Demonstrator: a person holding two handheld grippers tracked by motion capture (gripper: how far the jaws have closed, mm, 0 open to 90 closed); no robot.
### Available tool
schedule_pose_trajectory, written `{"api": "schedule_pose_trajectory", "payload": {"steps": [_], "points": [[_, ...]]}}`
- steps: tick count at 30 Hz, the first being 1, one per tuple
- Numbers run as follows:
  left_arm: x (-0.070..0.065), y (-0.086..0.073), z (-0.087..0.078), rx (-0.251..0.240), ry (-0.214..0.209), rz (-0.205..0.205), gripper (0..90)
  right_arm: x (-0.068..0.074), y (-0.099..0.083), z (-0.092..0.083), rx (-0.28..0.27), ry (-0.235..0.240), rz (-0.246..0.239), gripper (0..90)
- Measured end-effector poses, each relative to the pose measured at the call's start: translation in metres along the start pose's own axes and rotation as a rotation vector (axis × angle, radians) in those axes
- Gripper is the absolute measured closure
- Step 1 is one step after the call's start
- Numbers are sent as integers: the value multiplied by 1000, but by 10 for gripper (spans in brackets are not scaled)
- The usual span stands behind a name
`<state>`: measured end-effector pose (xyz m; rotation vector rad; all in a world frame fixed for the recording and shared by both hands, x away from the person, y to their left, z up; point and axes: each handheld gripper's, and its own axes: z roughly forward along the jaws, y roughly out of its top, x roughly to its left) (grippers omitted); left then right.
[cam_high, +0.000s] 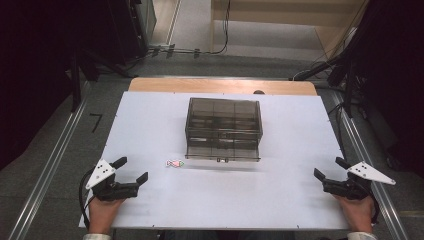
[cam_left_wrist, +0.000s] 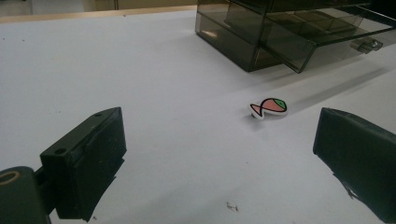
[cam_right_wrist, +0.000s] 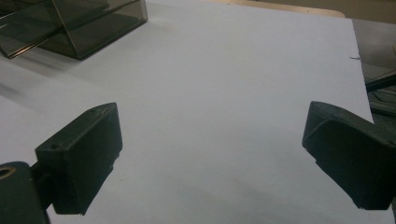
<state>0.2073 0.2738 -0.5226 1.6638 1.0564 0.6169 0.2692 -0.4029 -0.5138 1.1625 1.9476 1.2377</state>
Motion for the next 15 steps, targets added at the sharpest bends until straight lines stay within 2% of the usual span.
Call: {"api": "schedule_pose_trajectory", "payload": {"steps": [7, 15], "points": [[-1, 0, 0, -2, 6, 8, 31, 0, 0, 0, 1, -2, 1, 36], [0, 0, 0, 1, 16, -6, 31, 0, 0, 0, 0, -3, 0, 36]]}}
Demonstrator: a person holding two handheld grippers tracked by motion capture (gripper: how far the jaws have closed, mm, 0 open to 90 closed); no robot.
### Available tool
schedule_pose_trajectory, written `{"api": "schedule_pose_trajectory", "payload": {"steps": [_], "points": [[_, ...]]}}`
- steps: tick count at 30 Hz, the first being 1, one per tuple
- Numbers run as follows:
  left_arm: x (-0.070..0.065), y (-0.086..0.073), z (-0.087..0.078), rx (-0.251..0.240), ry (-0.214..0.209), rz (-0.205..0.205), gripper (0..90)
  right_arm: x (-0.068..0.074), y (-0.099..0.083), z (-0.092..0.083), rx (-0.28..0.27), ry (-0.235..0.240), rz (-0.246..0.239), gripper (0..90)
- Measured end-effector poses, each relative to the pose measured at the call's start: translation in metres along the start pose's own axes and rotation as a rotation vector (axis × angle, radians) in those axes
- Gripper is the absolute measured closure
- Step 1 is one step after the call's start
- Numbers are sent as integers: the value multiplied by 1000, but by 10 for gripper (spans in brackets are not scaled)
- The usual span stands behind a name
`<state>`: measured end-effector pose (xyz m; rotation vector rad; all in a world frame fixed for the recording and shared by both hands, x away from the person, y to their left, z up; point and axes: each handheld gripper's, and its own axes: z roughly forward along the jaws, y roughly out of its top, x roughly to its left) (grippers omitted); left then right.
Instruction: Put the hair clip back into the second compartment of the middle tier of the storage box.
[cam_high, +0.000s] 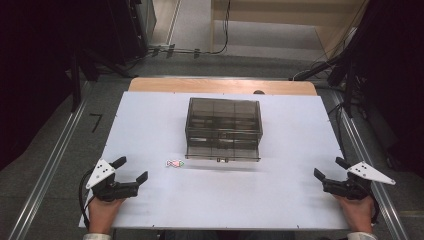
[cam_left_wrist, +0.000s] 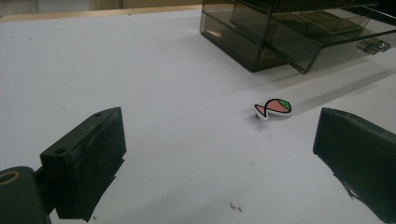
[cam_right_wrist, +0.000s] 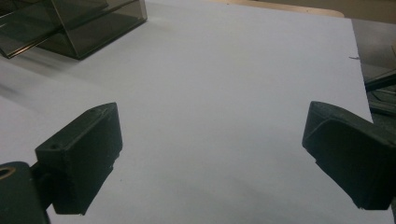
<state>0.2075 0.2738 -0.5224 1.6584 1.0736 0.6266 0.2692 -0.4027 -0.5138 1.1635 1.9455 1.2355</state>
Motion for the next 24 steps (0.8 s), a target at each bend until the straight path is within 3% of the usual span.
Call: {"api": "schedule_pose_trajectory", "payload": {"steps": [24], "points": [[-1, 0, 0, 1, 3, 11, 31, 0, 0, 0, -1, -1, -1, 36]]}}
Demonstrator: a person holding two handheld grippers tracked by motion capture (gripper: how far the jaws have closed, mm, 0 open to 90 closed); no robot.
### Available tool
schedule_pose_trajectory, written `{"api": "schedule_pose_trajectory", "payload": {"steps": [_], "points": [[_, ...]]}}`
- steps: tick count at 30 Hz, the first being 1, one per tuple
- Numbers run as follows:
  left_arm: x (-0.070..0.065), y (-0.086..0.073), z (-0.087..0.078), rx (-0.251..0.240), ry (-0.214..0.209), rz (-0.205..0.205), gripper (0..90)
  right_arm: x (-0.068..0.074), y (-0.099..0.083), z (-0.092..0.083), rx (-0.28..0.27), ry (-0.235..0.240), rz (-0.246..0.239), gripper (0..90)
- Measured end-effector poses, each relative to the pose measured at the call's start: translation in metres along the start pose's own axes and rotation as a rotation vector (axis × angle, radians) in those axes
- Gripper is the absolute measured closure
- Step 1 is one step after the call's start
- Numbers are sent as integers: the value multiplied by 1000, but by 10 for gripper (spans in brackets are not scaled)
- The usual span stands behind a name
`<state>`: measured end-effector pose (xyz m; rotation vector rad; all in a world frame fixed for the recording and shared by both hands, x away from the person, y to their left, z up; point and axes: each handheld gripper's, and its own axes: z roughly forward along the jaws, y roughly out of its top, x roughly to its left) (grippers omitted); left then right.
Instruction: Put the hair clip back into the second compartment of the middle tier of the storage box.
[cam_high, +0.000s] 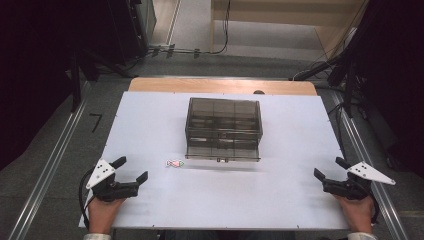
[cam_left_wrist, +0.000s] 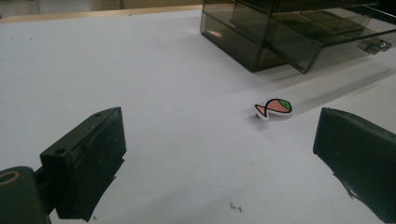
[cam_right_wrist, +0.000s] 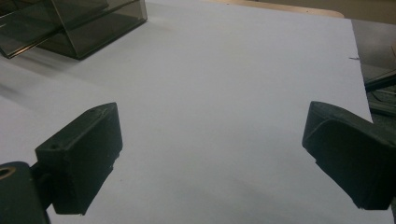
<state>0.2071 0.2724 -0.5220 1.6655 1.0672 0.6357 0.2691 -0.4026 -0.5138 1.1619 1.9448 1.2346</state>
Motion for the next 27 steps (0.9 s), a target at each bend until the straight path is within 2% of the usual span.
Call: {"api": "schedule_pose_trajectory", "payload": {"steps": [7, 10, 17, 22, 27], "points": [[0, 1, 0, 6, 0, -1, 50, 0, 0, 0, 1, -3, 1, 36], [0, 2, 2, 31, 4, 2, 54, 0, 0, 0, 1, -4, 2, 36], [-2, 3, 5, 21, 1, -1, 54, 0, 0, 0, 2, -5, -1, 36], [-5, 6, 11, 18, -8, 12, 54, 0, 0, 0, 3, -6, 2, 36], [-13, 9, 22, 43, -31, 35, 54, 1, 0, 0, 3, -8, -1, 36]]}}
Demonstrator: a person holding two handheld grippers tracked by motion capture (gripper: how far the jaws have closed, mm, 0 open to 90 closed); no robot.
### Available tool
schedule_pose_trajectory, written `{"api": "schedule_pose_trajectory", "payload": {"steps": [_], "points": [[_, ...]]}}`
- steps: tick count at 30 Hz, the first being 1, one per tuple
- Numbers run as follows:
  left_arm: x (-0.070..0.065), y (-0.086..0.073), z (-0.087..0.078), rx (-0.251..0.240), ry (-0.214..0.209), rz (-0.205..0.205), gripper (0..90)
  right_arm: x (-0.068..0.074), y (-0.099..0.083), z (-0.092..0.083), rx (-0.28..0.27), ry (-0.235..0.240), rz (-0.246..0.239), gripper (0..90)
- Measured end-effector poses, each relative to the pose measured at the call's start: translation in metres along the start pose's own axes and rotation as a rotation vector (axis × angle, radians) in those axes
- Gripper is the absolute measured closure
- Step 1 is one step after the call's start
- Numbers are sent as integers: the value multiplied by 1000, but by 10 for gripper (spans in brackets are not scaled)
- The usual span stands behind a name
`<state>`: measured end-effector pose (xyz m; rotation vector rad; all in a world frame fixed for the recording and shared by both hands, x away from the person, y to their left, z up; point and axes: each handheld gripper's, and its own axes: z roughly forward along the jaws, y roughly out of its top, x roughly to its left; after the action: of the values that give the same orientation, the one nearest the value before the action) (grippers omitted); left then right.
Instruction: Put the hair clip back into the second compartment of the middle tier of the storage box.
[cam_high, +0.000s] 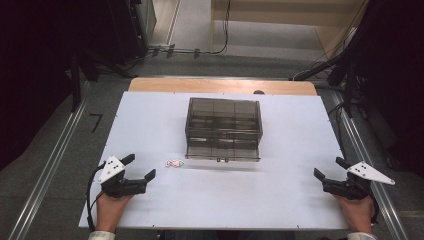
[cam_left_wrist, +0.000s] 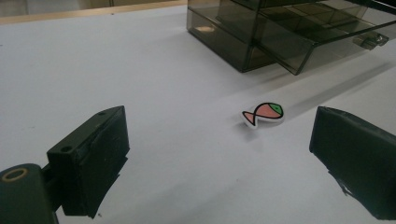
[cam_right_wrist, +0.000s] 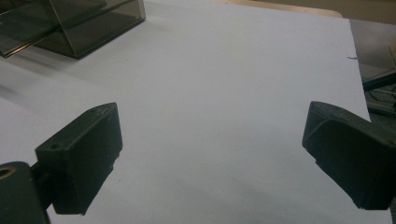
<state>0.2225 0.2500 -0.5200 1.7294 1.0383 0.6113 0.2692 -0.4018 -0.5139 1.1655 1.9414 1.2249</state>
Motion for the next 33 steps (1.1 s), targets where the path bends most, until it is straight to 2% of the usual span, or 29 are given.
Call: {"api": "schedule_pose_trajectory", "payload": {"steps": [4, 8, 12, 14, 23, 28, 30, 33], "points": [[-2, 2, 6, 17, -8, 9, 65, 0, 0, 0, -1, -1, 3, 36], [-1, 3, 7, 16, -10, -7, 65, 0, 0, 0, -1, -1, 3, 36], [-4, 5, 11, 16, -21, 3, 65, 0, 0, 0, 1, -2, 4, 36], [-6, 7, 15, 32, -32, 12, 65, 0, 0, 0, 0, -2, 3, 36], [-17, 16, 37, 60, -53, 48, 74, 0, 0, 0, 0, -1, 3, 36], [-21, 20, 48, 54, -64, 55, 90, 0, 0, 0, -1, -1, 2, 36], [-22, 22, 52, 79, -64, 59, 92, 0, 0, 0, 1, 0, 4, 37], [-25, 25, 58, 87, -67, 76, 108, 0, 0, 0, 1, 1, 4, 38]]}}
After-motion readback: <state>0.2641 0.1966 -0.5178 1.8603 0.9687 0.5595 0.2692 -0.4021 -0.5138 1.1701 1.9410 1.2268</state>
